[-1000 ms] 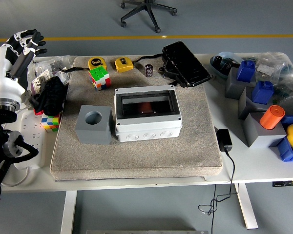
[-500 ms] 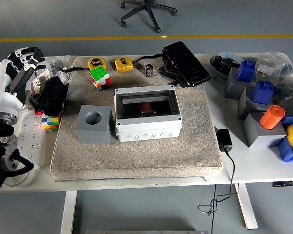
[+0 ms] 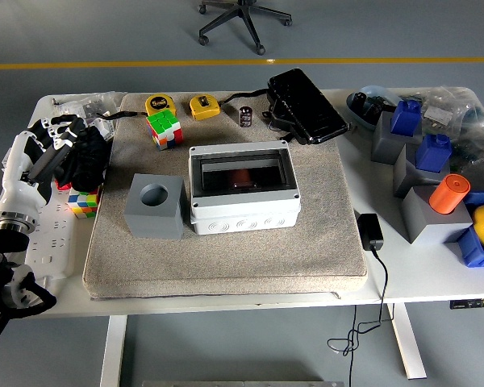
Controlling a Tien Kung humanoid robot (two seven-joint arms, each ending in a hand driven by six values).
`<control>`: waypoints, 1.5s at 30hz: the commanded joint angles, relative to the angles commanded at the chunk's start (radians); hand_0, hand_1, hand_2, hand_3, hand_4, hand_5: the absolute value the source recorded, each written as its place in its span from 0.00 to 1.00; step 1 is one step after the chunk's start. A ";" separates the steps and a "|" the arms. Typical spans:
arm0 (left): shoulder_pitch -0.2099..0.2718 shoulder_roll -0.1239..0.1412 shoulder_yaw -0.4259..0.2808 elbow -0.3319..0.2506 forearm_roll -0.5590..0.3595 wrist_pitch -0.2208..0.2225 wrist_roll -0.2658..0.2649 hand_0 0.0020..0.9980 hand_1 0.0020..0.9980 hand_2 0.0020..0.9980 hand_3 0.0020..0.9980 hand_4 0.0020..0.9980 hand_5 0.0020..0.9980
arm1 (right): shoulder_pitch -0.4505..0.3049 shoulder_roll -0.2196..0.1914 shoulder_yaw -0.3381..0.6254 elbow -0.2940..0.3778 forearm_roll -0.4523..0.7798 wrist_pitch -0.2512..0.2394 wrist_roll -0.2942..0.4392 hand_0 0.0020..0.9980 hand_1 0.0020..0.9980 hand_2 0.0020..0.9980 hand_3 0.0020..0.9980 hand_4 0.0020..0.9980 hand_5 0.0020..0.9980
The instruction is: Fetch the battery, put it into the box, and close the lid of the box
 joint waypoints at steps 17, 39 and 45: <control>-0.021 0.010 -0.015 0.002 0.038 -0.009 0.054 0.52 0.61 0.55 0.56 0.88 0.40 | 0.034 -0.001 0.050 -0.046 0.043 0.005 -0.028 0.61 0.64 0.62 0.57 0.91 0.47; -0.134 -0.005 0.014 -0.009 0.040 -0.007 0.091 0.51 0.61 0.55 0.56 0.87 0.41 | 0.144 -0.007 0.019 -0.039 0.066 0.076 -0.086 0.62 0.65 0.64 0.58 0.92 0.47; -0.165 -0.006 0.010 -0.005 0.037 -0.008 0.092 0.51 0.60 0.55 0.56 0.88 0.41 | 0.184 -0.027 -0.007 -0.031 0.074 0.074 -0.085 0.62 0.65 0.64 0.58 0.92 0.47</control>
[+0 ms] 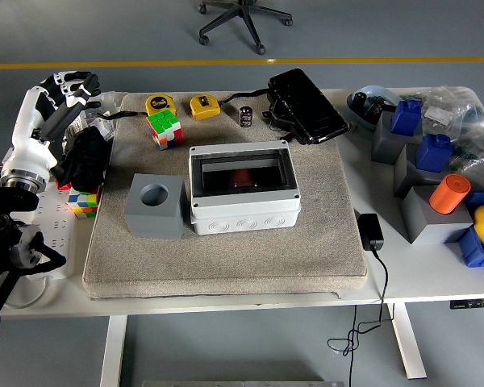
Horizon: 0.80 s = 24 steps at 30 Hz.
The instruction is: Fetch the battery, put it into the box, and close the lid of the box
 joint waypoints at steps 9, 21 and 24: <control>-0.007 -0.008 0.000 0.003 -0.004 0.000 -0.001 0.51 0.61 0.55 0.56 0.87 0.41 | 0.010 -0.002 0.004 -0.004 0.007 -0.026 0.024 0.61 0.65 0.64 0.57 0.93 0.48; 0.000 -0.013 0.007 0.002 -0.007 0.000 -0.002 0.50 0.60 0.55 0.56 0.87 0.41 | -0.013 -0.013 0.036 0.006 -0.024 -0.033 0.029 0.61 0.65 0.64 0.57 0.93 0.48; 0.007 -0.016 -0.006 0.004 -0.005 0.001 -0.003 0.50 0.60 0.55 0.56 0.87 0.40 | -0.018 -0.011 0.032 0.005 -0.023 -0.031 0.029 0.61 0.64 0.64 0.57 0.93 0.48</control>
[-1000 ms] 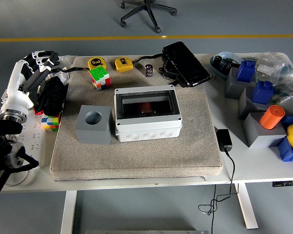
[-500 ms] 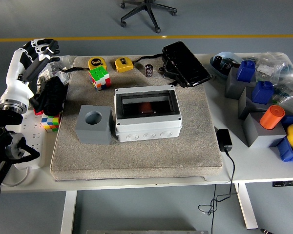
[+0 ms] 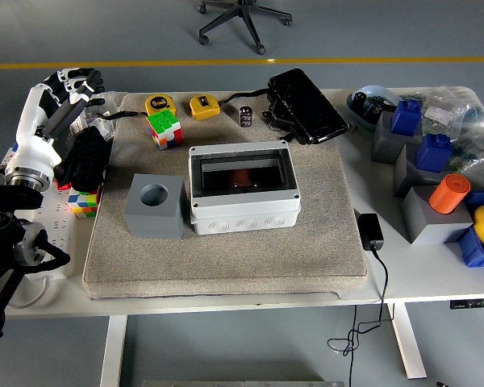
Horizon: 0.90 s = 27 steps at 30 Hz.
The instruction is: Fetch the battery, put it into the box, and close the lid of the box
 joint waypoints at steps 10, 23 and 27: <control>-0.002 -0.003 -0.018 0.002 0.003 -0.001 0.001 0.50 0.60 0.56 0.56 0.87 0.40 | -0.001 0.000 -0.011 0.006 -0.004 0.004 0.002 0.61 0.64 0.64 0.57 0.93 0.48; -0.005 -0.010 -0.008 0.002 0.002 -0.007 0.003 0.50 0.60 0.55 0.56 0.87 0.40 | -0.010 -0.001 -0.007 0.005 -0.005 0.026 -0.012 0.61 0.65 0.65 0.58 0.93 0.49; -0.004 -0.011 -0.016 0.000 0.002 -0.007 0.002 0.50 0.60 0.55 0.56 0.87 0.40 | -0.013 -0.001 0.000 0.006 -0.009 0.025 -0.011 0.61 0.65 0.65 0.58 0.93 0.49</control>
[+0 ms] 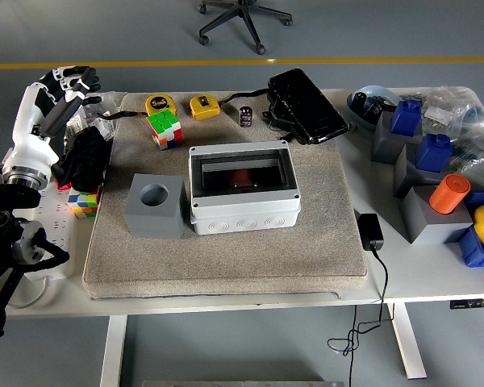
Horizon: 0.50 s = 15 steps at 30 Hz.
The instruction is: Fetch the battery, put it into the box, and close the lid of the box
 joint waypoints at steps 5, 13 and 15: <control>-0.005 -0.004 0.000 0.000 0.000 0.000 0.000 0.50 0.60 0.55 0.56 0.87 0.40 | 0.002 -0.003 0.004 0.002 -0.003 -0.005 0.002 0.61 0.64 0.64 0.58 0.93 0.49; -0.007 -0.007 0.002 0.000 0.001 -0.002 0.006 0.50 0.60 0.55 0.56 0.87 0.40 | 0.003 -0.009 0.007 0.003 -0.004 -0.013 0.007 0.61 0.65 0.64 0.58 0.93 0.49; -0.008 -0.008 0.001 0.000 0.002 -0.003 0.009 0.50 0.60 0.55 0.56 0.87 0.40 | 0.003 -0.010 0.005 0.003 -0.003 -0.011 0.007 0.61 0.64 0.64 0.58 0.93 0.49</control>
